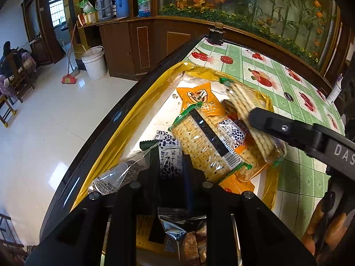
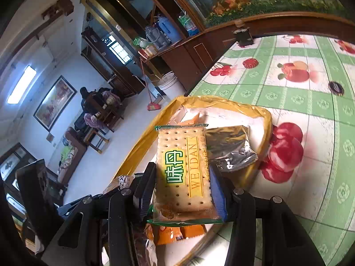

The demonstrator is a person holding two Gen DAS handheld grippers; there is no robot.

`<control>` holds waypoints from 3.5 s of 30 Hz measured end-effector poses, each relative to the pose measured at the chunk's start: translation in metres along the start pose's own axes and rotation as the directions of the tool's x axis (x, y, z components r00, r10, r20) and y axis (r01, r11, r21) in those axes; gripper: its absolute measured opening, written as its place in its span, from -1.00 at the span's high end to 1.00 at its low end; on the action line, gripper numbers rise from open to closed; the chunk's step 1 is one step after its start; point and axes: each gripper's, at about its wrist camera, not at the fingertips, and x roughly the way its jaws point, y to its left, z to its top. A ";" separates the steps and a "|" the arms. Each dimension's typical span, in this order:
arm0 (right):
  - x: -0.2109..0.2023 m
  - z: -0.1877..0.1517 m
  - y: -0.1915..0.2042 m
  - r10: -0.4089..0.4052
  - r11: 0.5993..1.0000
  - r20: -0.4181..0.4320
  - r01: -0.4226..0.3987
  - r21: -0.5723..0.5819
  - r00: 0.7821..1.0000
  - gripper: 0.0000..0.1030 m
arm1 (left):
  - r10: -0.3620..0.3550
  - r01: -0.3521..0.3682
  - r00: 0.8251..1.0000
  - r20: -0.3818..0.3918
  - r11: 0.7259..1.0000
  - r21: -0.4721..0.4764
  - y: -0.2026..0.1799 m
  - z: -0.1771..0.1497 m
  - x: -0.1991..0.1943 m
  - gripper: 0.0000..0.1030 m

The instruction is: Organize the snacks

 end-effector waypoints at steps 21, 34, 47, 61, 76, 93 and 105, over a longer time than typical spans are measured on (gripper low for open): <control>-0.036 -0.005 -0.005 -0.035 0.999 0.068 0.034 0.009 0.997 -0.33 | -0.041 0.043 0.999 0.036 0.997 -0.059 -0.002 0.005 -0.033 -0.24; -0.136 -0.049 -0.086 -0.223 0.971 0.146 0.207 0.119 0.964 -0.40 | -0.187 0.186 0.982 0.005 0.978 0.093 -0.074 -0.017 -0.050 -0.38; -0.220 -0.061 -0.217 -0.568 0.810 0.134 0.522 0.268 0.812 -0.46 | -0.184 0.256 0.954 -0.237 0.911 0.322 -0.186 -0.075 -0.018 -0.37; -0.199 0.006 -0.302 -0.676 0.728 0.055 0.654 0.203 0.735 -0.42 | -0.164 0.232 0.960 -0.225 0.917 0.325 -0.184 -0.070 -0.002 -0.39; -0.179 -0.013 -0.258 -0.618 0.785 0.026 0.614 0.085 0.786 0.36 | -0.144 0.208 0.966 -0.213 0.926 0.315 -0.169 -0.076 -0.008 -0.40; -0.180 -0.133 -0.085 -0.261 0.965 0.040 0.259 0.045 0.964 0.36 | -0.101 0.117 0.992 -0.070 0.952 0.282 -0.128 -0.090 -0.047 -0.39; -0.165 -0.154 -0.048 -0.183 0.983 0.015 0.182 0.020 0.983 0.36 | -0.146 0.153 0.988 -0.054 0.971 0.186 -0.098 -0.086 -0.058 0.31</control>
